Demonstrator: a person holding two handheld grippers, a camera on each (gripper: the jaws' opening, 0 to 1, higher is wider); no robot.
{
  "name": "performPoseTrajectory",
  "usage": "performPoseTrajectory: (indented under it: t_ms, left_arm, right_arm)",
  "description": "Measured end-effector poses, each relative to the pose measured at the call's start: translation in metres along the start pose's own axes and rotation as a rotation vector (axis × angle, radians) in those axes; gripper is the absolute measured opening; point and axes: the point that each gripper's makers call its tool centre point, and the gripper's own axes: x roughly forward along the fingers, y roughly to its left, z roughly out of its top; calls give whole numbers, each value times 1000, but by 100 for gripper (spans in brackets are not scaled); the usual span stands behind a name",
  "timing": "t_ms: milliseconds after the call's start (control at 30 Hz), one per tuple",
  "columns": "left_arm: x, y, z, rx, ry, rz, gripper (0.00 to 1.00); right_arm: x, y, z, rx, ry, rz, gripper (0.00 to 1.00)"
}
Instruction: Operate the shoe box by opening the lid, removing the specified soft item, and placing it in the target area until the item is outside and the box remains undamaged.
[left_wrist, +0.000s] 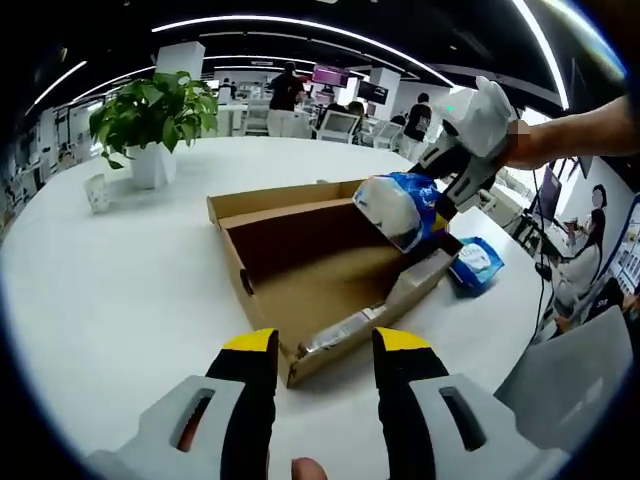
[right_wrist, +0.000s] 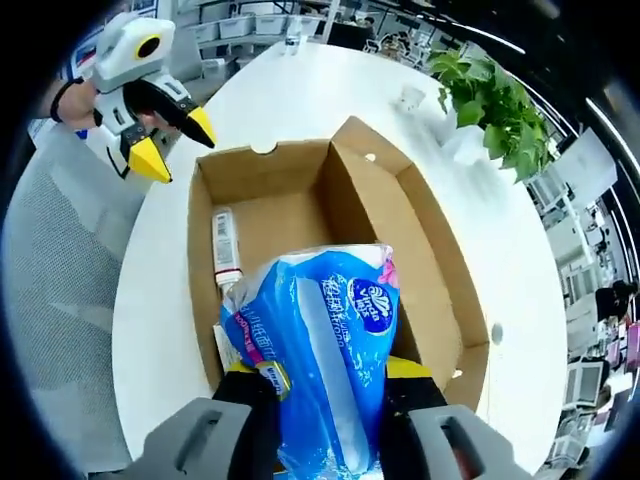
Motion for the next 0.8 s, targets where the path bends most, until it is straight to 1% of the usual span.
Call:
performPoseTrajectory:
  t_ms: [67, 200, 333, 533, 700, 800]
  left_arm:
    - [0, -1, 0, 3, 1, -1, 39]
    - [1, -4, 1, 16, 4, -7, 39]
    - [2, -6, 2, 28, 3, -12, 39]
    - [1, -6, 2, 21, 2, -12, 38]
    - [0, -6, 2, 25, 6, -13, 38]
    - [1, -5, 2, 21, 8, -10, 38]
  right_arm:
    - [-4, -1, -1, 6, 3, -1, 33]
    - [-14, 1, -8, -18, 19, -11, 33]
    - [-26, 1, -19, -16, 33, -25, 33]
    - [-45, -5, -35, 8, 40, -57, 33]
    - [-60, -5, -58, 37, 54, -79, 33]
    - [-69, 1, -77, 74, 62, -90, 33]
